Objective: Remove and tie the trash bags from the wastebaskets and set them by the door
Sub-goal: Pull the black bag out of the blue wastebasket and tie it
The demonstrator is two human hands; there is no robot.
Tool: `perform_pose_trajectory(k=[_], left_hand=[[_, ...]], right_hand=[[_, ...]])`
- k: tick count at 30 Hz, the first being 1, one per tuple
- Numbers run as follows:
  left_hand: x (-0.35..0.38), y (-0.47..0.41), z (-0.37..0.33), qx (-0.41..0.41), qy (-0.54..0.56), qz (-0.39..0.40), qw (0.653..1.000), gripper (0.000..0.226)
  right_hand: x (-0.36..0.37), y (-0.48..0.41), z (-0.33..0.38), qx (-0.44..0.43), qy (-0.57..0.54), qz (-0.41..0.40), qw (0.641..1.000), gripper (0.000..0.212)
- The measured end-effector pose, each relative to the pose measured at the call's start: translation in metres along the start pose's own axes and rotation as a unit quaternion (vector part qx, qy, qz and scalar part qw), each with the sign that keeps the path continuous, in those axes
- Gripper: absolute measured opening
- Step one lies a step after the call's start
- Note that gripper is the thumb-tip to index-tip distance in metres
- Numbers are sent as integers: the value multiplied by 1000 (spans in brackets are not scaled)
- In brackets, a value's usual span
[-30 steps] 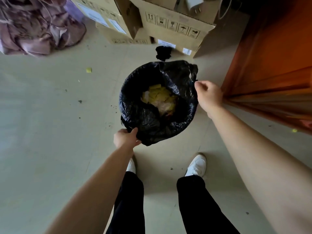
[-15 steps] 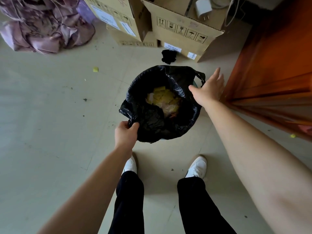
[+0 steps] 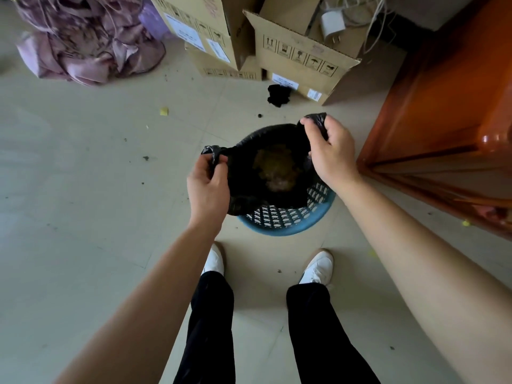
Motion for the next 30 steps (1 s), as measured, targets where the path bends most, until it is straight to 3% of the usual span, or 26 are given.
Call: perform_pose_trajectory(k=[9,18,21,24,30], left_hand=[[-43,49,-90,76,16,-38,996,23],[-118,106,-153,95,69,-140,983,18],[-154,122,-168,99,73,-194,973,15],[-193,137,-178,114,70,-257,957,30],[-243,144,-163,137,-8,-308,942,41]], right_hand=[[-55,47,92,-61,14,11,998,54],[-64,102,170,-151,49,-20,987,30],[-56,116,202,-134,-7,11,991,37],[-50,139,240,-89,-87,76,989,40],[-3,178,257,-62,-48,132,988,40]])
Point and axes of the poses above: each hand's wrist, its own y-axis away from the middle knuckle, its own x-axis out of the palm, z = x × y, the point moved 2 cm from there along -y, towards the middle knuckle, and after that the axes turned 3 degrees about x, right-handed, at the moved point
